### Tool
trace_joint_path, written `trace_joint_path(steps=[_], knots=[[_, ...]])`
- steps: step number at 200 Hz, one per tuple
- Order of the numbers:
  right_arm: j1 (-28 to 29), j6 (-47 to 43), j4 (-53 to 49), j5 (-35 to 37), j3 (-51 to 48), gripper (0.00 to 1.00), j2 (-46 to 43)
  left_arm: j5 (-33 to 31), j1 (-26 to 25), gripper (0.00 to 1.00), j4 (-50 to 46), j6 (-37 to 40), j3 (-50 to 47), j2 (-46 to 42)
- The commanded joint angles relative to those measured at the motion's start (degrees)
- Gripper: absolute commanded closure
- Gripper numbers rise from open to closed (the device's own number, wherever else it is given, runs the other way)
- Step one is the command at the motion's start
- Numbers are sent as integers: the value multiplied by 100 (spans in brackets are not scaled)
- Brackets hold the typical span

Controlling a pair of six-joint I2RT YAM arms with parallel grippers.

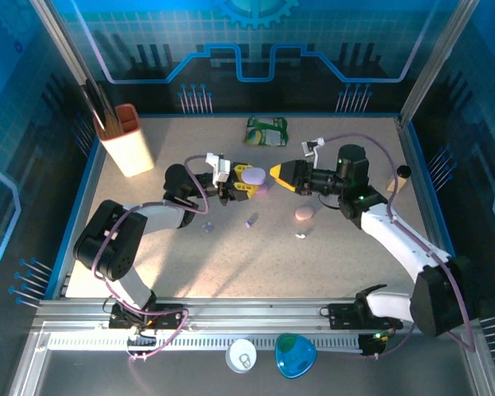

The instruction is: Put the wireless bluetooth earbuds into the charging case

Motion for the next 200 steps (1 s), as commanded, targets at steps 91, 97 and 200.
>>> trace_joint_path(steps=[91, 97, 200], knots=[[1915, -6322, -2355, 3204, 927, 21, 14, -30, 217, 68, -2333, 1353, -748, -844], [1939, -6331, -2291, 3247, 913, 21, 61, 1, 212, 68, -2357, 1344, -748, -856], [1896, -5945, -1917, 3857, 985, 23, 367, 284, 220, 68, -1948, 1406, -877, -854]])
